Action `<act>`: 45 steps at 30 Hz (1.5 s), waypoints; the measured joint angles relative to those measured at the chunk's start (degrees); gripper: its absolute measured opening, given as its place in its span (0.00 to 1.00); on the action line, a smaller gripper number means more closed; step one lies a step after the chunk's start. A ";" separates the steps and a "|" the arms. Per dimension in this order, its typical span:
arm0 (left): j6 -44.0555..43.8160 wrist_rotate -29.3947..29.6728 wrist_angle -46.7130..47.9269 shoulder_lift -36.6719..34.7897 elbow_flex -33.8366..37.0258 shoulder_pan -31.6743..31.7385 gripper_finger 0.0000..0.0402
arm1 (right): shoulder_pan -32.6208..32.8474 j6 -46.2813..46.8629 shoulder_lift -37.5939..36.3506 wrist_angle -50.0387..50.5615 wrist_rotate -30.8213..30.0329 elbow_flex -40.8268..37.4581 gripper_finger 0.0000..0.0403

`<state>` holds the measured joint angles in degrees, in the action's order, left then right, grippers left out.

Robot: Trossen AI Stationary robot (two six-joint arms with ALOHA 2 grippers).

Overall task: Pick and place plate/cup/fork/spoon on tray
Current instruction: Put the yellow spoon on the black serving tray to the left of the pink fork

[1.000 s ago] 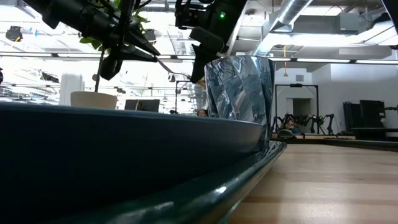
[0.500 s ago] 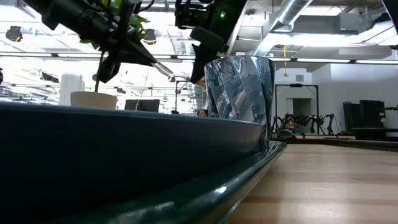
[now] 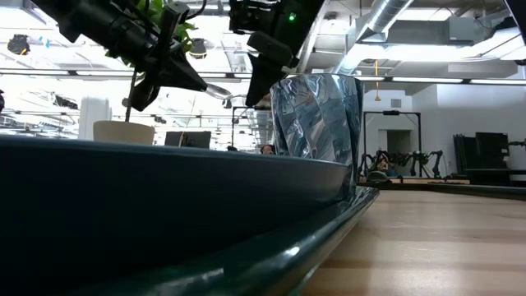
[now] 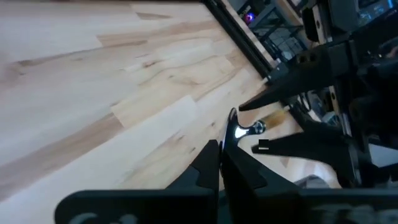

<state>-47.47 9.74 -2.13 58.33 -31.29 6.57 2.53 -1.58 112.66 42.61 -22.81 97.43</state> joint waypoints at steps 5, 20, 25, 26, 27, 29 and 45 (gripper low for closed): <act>2.82 -0.71 2.50 -0.02 0.00 1.61 0.00 | 0.82 1.05 -0.07 4.35 -2.29 2.69 0.65; 18.08 -18.27 22.70 -1.66 -7.73 8.25 0.00 | 9.65 7.91 -6.67 25.30 -2.60 11.45 0.66; 26.87 -15.57 38.26 -1.64 -20.13 8.27 0.00 | 12.35 13.75 -9.46 29.98 -3.04 11.45 0.66; 28.32 -15.05 41.10 -1.64 -22.64 8.28 0.00 | 12.77 14.91 -9.79 30.75 -3.24 11.45 0.66; 29.91 -14.68 44.26 -1.64 -25.25 8.28 0.00 | 13.10 15.91 -10.05 31.47 -3.25 11.45 0.66; 33.62 -14.41 51.07 -1.59 -30.42 8.28 0.00 | 13.92 17.75 -10.28 32.85 -3.23 11.43 0.66; 46.26 -22.52 89.28 4.32 -40.04 3.48 0.00 | 20.98 24.19 -10.27 34.73 -3.49 5.38 0.66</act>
<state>-1.20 -12.78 87.15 62.64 -71.33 10.05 23.50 22.61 102.39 77.34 -26.30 102.81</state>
